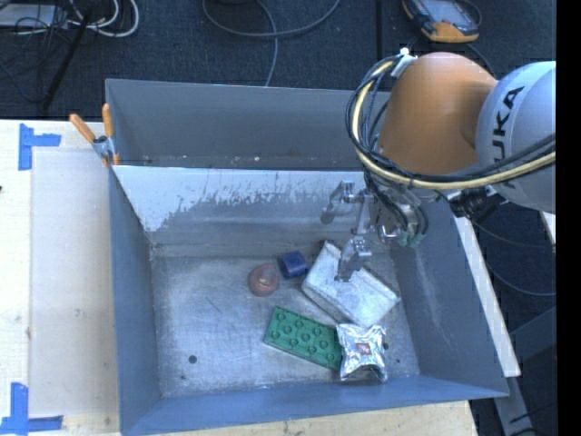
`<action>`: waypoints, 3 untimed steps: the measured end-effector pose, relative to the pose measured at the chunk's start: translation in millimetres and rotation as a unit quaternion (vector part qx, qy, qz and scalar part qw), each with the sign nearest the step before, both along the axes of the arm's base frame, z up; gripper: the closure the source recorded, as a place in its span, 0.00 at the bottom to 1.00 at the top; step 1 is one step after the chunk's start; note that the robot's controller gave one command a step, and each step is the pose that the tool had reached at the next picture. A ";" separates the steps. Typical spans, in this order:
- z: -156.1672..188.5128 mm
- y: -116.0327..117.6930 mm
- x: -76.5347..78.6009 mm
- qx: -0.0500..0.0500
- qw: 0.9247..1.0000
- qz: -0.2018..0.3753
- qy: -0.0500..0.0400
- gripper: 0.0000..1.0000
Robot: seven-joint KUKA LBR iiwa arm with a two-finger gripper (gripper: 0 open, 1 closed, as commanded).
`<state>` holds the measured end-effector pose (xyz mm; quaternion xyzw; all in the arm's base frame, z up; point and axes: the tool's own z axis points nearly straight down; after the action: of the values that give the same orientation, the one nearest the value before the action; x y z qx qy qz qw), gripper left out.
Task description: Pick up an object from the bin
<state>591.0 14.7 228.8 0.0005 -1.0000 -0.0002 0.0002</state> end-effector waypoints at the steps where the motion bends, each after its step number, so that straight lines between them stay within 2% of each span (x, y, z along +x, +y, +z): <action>1: -122.7 -30.0 -57.0 0.002 0.991 -0.132 -0.011 0.00; 2: -127.1 -26.6 -51.9 0.001 0.989 -0.145 -0.015 0.00; 3: -124.7 -26.0 -49.0 0.003 0.989 -0.145 -0.019 1.00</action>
Offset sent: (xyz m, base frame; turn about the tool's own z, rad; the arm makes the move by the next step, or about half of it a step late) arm -0.0629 -0.0317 -0.1271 0.2653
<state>542.0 -11.3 104.1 -0.1442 -0.9894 -0.0029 -0.0190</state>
